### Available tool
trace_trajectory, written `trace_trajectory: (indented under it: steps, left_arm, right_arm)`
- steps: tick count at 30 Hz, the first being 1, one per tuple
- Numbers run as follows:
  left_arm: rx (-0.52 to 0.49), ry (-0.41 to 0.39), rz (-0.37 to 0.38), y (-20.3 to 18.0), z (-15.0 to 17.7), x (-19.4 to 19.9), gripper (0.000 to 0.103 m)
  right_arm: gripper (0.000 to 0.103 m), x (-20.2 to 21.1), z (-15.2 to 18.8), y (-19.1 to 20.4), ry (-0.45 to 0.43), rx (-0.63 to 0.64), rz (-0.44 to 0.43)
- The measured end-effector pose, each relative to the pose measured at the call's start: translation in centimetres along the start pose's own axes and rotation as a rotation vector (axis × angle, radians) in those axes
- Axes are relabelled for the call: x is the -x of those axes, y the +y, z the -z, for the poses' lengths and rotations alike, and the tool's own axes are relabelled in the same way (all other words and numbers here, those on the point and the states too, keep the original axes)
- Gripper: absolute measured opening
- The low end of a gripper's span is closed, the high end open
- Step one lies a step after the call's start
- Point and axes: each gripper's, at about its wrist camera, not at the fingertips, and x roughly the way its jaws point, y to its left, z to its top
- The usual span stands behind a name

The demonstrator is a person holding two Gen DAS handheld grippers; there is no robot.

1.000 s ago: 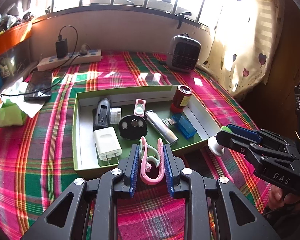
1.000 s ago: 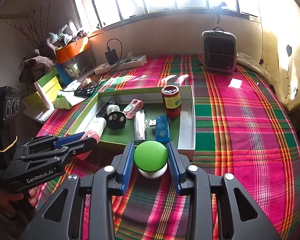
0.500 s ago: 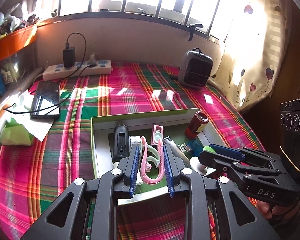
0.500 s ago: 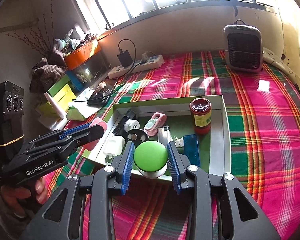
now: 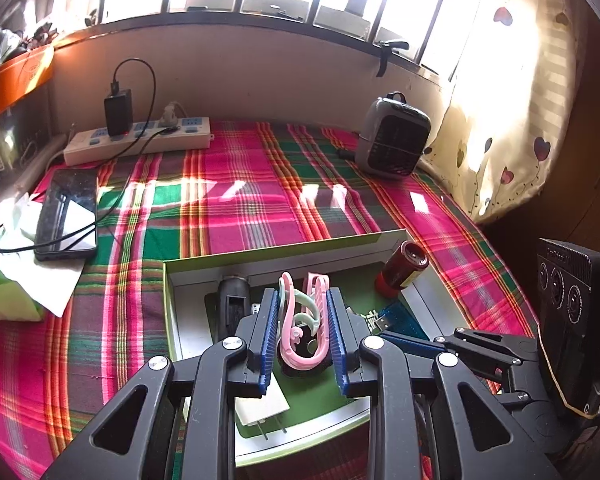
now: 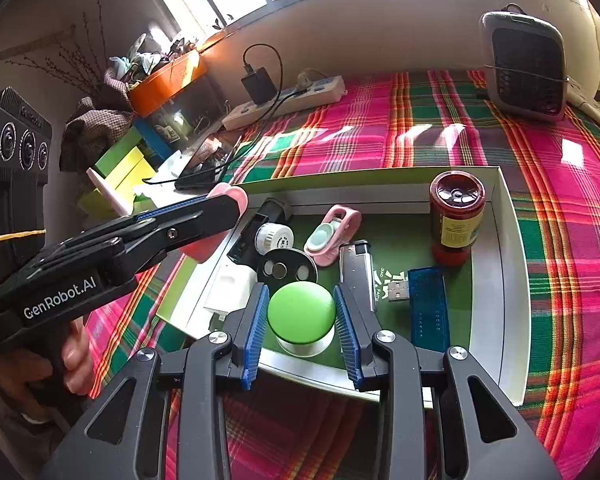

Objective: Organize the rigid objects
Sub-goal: 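Carry the pink hook into the box with left tool while right tool carries the knob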

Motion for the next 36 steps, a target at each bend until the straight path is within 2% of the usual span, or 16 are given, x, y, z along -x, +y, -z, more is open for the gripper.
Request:
trace_trajectory:
  steps: [7, 11, 20, 27, 36]
  left_arm:
    - [0.008, 0.019, 0.015, 0.2, -0.5, -1.5, 0.023]
    - [0.011, 0.027, 0.017, 0.4, -0.9, -2.3, 0.023]
    - [0.005, 0.056, 0.012, 0.5, -1.1, -4.0, 0.023]
    - [-0.005, 0.074, 0.002, 0.4, -1.0, -5.0, 0.023]
    - [-0.019, 0.091, -0.006, 0.2, -0.9, -5.9, 0.023]
  right_arm:
    - [0.035, -1.3, 0.1, 0.2, 0.026, 0.018, -0.014]
    - [0.035, -1.3, 0.2, 0.8, 0.014, 0.061, 0.032]
    - [0.035, -2.1, 0.4, 1.0, 0.026, 0.065, -0.004]
    - [0.035, -1.9, 0.7, 1.7, 0.005, 0.138, 0.090]
    - [0.035, -2.1, 1.0, 1.4, 0.011, 0.138, 0.100]
